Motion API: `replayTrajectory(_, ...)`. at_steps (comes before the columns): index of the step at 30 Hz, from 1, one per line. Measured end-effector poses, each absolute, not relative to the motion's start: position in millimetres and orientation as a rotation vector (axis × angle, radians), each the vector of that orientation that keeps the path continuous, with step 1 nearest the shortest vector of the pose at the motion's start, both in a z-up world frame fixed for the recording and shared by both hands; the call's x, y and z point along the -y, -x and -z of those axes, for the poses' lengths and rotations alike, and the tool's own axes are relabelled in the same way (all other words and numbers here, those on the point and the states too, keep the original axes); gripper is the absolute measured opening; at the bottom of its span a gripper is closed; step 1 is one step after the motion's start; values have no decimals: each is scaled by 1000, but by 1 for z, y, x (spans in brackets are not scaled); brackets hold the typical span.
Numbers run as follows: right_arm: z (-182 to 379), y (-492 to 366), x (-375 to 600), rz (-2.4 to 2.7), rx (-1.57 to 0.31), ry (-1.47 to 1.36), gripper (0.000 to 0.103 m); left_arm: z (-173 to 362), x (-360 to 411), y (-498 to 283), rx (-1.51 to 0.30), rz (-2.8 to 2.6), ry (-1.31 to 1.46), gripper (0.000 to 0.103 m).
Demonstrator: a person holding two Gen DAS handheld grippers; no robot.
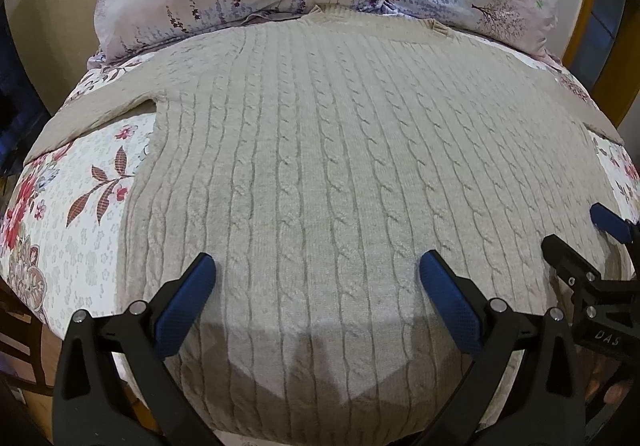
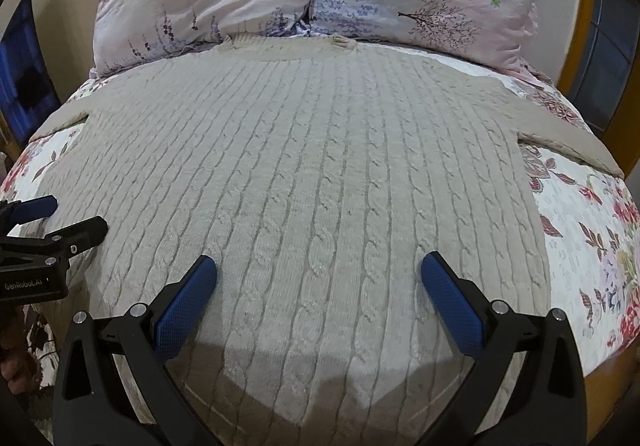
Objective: Fold small clothes
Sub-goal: 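Grasp the sweater sleeve cuff with the right gripper and lift it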
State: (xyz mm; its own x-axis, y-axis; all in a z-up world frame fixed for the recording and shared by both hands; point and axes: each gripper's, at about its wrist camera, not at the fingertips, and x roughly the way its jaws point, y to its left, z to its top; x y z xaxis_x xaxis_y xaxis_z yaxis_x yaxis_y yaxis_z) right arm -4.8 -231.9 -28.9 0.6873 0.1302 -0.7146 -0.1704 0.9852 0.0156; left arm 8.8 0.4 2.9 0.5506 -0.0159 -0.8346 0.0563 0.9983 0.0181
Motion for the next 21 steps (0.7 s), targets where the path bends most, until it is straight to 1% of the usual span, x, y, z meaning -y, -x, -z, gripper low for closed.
replayTrajectory(4,24,-2,240,-201,-810,10,102,-3,-2,-13,-986,70,-47,101)
replayTrajectory(9,-3,-27,309,-141,-752,-267,101,-8,-12,-28,-975,132,17,101)
replayTrajectory(12,-10,-47,377,-28,-736,-469,88,-13,-24,-40,-944,158,80,101)
replayTrajectory(14,-6,-59,432,56,-737,-646,74,-16,-32,-47,-916,164,112,101)
replayTrajectory(15,-2,-62,453,87,-736,-723,72,-18,-35,-51,-905,167,122,101)
replayTrajectory(17,6,-70,496,140,-725,-876,64,-21,-41,-59,-878,173,137,101)
replayTrajectory(21,14,-84,542,241,-708,-961,60,-29,-48,-77,-859,173,138,101)
